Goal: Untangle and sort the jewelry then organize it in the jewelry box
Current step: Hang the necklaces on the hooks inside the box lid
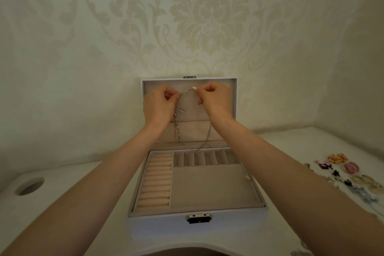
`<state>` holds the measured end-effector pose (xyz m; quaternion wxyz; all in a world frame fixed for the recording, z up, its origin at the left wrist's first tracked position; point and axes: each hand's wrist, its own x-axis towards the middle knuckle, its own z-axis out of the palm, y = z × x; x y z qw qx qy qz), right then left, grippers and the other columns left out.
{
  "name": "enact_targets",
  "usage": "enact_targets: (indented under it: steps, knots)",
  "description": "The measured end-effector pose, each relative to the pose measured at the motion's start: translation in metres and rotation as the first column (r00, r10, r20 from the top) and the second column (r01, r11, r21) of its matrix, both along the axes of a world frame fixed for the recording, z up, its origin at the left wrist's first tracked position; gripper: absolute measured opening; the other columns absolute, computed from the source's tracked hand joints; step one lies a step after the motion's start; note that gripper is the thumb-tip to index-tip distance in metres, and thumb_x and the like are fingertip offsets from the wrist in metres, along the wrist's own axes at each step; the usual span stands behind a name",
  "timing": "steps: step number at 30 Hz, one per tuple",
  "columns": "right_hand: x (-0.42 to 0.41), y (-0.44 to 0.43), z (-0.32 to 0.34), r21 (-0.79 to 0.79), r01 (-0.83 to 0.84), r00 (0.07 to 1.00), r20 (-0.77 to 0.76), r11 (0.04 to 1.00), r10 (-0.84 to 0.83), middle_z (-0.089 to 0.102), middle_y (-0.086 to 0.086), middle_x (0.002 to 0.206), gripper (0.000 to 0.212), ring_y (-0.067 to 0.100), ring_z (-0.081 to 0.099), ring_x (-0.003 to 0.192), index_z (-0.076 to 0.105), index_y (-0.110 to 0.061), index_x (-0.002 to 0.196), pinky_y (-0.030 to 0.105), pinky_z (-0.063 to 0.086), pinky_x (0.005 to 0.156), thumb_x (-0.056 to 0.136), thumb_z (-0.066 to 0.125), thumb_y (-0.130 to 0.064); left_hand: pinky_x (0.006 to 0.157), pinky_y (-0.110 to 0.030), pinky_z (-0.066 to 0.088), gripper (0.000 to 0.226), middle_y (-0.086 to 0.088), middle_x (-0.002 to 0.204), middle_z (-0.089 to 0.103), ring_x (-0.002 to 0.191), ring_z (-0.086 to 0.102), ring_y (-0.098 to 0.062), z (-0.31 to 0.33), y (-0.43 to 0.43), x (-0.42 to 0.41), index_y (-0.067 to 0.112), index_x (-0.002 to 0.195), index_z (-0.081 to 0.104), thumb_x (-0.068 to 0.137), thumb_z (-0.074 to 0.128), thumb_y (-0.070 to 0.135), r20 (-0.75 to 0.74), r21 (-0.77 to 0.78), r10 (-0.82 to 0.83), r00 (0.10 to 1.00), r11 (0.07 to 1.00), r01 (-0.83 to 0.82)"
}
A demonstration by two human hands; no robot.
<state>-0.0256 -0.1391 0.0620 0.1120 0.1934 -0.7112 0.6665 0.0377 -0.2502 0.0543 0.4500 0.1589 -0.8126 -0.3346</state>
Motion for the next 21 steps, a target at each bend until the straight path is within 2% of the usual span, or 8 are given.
enact_targets:
  steps: [4, 7, 10, 13, 18, 21]
  knots:
    - [-0.004, -0.005, -0.005, -0.039, 0.122, 0.993, 0.008, 0.992, -0.122, 0.060, -0.004, 0.060, 0.025, 0.016, 0.059, 0.064, 0.054, -0.020, 0.063, 0.037, 0.051, 0.070, 0.081, 0.070, -0.023, 0.066, -0.025, 0.038, 0.013, 0.005, 0.074, 0.061, 0.073, 0.056, -0.012, 0.003, 0.009, -0.008, 0.010, 0.082, 0.065, 0.083, 0.069, 0.023, -0.052, 0.046, 0.059, 0.997, 0.997, -0.057]
    - [-0.004, -0.005, -0.006, -0.024, 0.138, 0.990, 0.019, 0.990, -0.137, 0.059, -0.005, 0.062, 0.028, 0.016, 0.057, 0.066, 0.050, -0.023, 0.060, 0.037, 0.049, 0.070, 0.081, 0.069, -0.024, 0.067, -0.026, 0.037, 0.014, -0.002, 0.080, 0.067, 0.078, 0.059, -0.017, 0.007, 0.015, -0.014, 0.006, 0.083, 0.065, 0.082, 0.068, 0.020, -0.077, 0.087, 0.102, 0.992, 0.992, -0.095]
    - [-0.003, -0.007, -0.005, -0.002, 0.133, 0.990, 0.044, 0.991, -0.132, 0.059, -0.005, 0.063, 0.029, 0.019, 0.058, 0.068, 0.048, -0.023, 0.060, 0.038, 0.049, 0.069, 0.080, 0.069, -0.024, 0.069, -0.028, 0.037, 0.014, -0.004, 0.086, 0.069, 0.086, 0.061, -0.021, 0.008, 0.015, -0.016, 0.006, 0.084, 0.065, 0.082, 0.067, 0.019, -0.042, 0.094, 0.143, 0.989, 0.986, -0.138]
    - [-0.002, -0.007, -0.002, 0.033, 0.139, 0.988, 0.058, 0.990, -0.141, 0.058, -0.002, 0.063, 0.027, 0.020, 0.055, 0.065, 0.046, -0.021, 0.058, 0.035, 0.046, 0.062, 0.077, 0.064, -0.018, 0.066, -0.024, 0.032, 0.016, -0.004, 0.091, 0.069, 0.090, 0.060, -0.021, 0.008, 0.013, -0.015, 0.005, 0.087, 0.065, 0.083, 0.068, 0.020, 0.004, 0.075, 0.157, 0.988, 0.985, -0.157]
    - [0.003, -0.007, -0.004, 0.090, 0.132, 0.988, 0.068, 0.987, -0.138, 0.055, 0.001, 0.060, 0.024, 0.017, 0.048, 0.057, 0.046, -0.018, 0.056, 0.027, 0.035, 0.052, 0.072, 0.064, -0.014, 0.074, -0.029, 0.039, 0.014, -0.005, 0.095, 0.071, 0.094, 0.062, -0.024, 0.012, 0.011, -0.015, 0.007, 0.085, 0.070, 0.084, 0.067, 0.021, 0.065, -0.018, 0.158, 0.985, 0.987, -0.157]
    - [0.004, -0.008, -0.007, 0.078, 0.132, 0.984, 0.106, 0.988, -0.140, 0.054, 0.001, 0.057, 0.027, 0.019, 0.049, 0.058, 0.046, -0.019, 0.052, 0.028, 0.037, 0.053, 0.070, 0.065, -0.013, 0.069, -0.026, 0.035, 0.014, -0.004, 0.095, 0.070, 0.094, 0.061, -0.023, 0.013, 0.012, -0.013, 0.008, 0.087, 0.069, 0.085, 0.066, 0.022, 0.089, -0.058, 0.157, 0.984, 0.987, -0.152]
